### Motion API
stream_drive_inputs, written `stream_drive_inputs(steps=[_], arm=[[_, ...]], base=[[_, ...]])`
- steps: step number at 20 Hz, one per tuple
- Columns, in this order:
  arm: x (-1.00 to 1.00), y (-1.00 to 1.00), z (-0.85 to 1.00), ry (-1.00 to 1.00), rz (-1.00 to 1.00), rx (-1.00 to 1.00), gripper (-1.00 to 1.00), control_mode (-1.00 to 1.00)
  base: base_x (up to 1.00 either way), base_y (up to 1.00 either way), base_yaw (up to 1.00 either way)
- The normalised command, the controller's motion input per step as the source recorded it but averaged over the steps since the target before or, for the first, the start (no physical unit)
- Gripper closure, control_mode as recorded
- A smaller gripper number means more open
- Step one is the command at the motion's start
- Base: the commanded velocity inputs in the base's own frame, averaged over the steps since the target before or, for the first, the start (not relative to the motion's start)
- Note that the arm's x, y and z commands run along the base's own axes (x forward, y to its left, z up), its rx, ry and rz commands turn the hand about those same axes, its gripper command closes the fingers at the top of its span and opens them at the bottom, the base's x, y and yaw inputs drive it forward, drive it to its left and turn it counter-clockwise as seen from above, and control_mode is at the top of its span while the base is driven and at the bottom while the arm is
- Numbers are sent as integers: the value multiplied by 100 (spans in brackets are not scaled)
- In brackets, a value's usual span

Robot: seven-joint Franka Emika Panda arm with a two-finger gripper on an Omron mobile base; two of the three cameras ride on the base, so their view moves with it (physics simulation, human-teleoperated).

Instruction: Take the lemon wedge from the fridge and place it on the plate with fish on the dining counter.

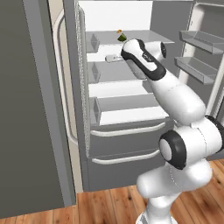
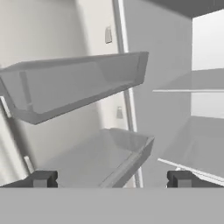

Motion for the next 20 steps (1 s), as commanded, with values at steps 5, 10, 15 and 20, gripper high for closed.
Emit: stream_drive_inputs(steps=[5, 10, 15, 20], arm=[[-57, -100, -4, 10, -28, -1, -100, -100], [0, -76, -54, 53, -24, -4, -100, -100], [-1, -43, -23, 54, -15, -5, -100, -100], [-51, -27, 27, 2, -7, -2, -100, -100]], base=[[0, 0, 0], [0, 0, 0], [0, 0, 0], [0, 0, 0]])
